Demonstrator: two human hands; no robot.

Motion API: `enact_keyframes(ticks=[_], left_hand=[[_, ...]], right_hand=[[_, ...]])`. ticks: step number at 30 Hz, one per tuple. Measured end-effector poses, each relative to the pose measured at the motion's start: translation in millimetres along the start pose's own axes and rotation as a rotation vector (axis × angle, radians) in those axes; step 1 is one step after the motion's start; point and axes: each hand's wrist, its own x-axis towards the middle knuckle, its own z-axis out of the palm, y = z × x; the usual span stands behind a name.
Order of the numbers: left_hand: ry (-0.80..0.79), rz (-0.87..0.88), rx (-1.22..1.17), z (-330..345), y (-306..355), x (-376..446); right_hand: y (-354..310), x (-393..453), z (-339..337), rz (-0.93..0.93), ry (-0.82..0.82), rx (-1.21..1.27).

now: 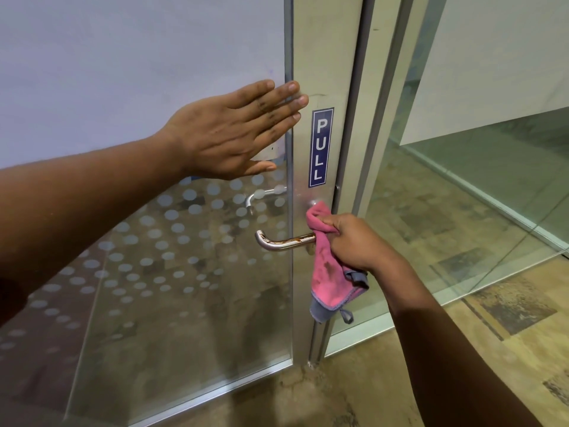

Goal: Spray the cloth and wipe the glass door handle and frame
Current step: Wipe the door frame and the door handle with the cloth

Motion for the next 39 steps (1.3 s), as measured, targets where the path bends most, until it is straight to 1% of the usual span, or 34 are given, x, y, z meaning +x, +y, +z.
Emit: enact_keyframes(ticks=[7, 13, 16, 18, 20, 23, 25, 28, 32, 34, 39], left_hand=[[-0.008, -0.004, 0.001, -1, 0, 0], [0.023, -0.01, -0.007, 0, 1, -1], [0.01, -0.01, -0.019, 0, 1, -1], [0.016, -0.006, -0.018, 0, 0, -1], [0.031, -0.003, -0.019, 1, 1, -1], [0.026, -0.008, -0.035, 0, 1, -1], [0.013, -0.009, -0.047, -1, 0, -1], [0.015, -0.001, -0.027, 0, 0, -1], [0.006, -0.004, -0.032, -2, 0, -2], [-0.009, -0.003, -0.025, -3, 0, -1], [-0.016, -0.001, -0.018, -3, 1, -1]], right_hand=[[-21, -12, 10, -0.027, 0.075, -0.145], [-38, -18, 23, -0.039, 0.092, -0.163], [-55, -23, 36, -0.11, 0.079, -0.083], [-62, -22, 37, -0.144, 0.031, 0.004], [-60, -19, 24, -0.113, -0.002, 0.111], [-40, -12, -10, -0.059, 0.044, 0.319], [-27, -10, -27, -0.004, 0.002, 0.394], [-14, -7, -25, 0.103, -0.071, 0.356], [-6, -1, -14, 0.191, -0.083, 0.36], [-8, -1, -13, 0.192, -0.072, 0.353], [-22, -5, -1, 0.109, -0.037, 0.35]])
